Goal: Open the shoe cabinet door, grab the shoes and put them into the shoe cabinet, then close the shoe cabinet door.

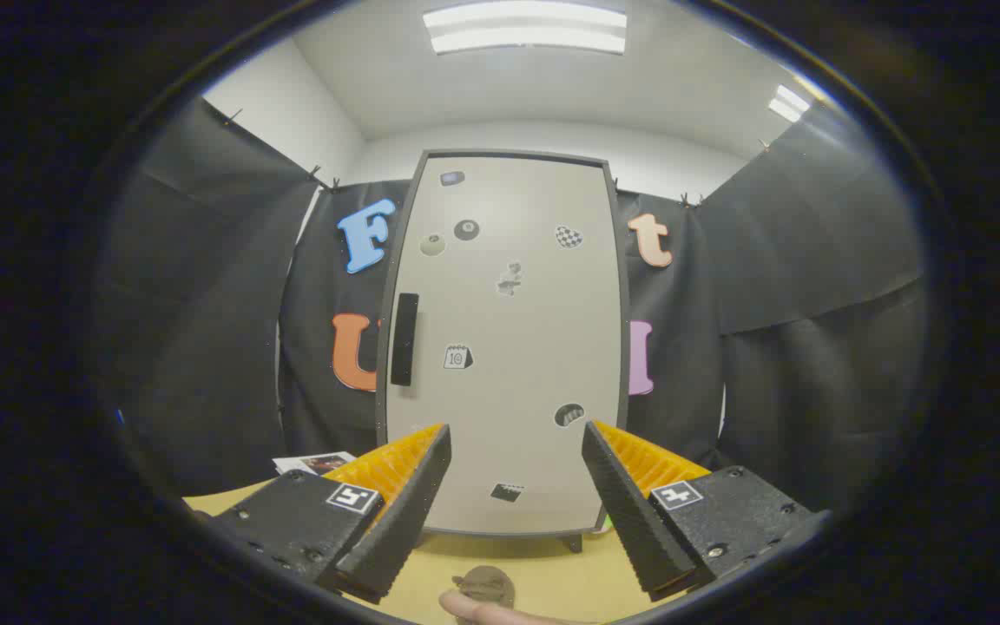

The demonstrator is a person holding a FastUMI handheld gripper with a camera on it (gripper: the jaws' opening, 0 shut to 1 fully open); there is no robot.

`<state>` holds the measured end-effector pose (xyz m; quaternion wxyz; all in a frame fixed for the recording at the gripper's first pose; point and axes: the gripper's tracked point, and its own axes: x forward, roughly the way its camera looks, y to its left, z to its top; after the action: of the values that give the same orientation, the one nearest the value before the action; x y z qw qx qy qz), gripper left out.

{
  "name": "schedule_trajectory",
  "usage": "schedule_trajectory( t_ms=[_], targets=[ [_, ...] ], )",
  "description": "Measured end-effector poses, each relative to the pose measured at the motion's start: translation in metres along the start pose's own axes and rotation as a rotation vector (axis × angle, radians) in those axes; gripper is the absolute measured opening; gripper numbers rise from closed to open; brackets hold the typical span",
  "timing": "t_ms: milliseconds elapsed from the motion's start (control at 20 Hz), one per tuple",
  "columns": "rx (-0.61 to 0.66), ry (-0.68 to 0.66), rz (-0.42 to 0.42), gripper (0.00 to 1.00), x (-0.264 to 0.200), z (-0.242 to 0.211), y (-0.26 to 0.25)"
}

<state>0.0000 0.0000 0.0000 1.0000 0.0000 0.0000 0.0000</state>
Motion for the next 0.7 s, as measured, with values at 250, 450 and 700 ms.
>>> schedule_trajectory(
  t_ms=[250,450,700],
  targets=[
    [-0.006,0.016,0.016,0.99,-0.001,-0.008,0.004],
    [0.009,0.046,0.042,0.99,0.001,-0.016,0.009],
    [-0.005,0.034,0.017,0.99,0.006,-0.01,0.008]
  ],
)
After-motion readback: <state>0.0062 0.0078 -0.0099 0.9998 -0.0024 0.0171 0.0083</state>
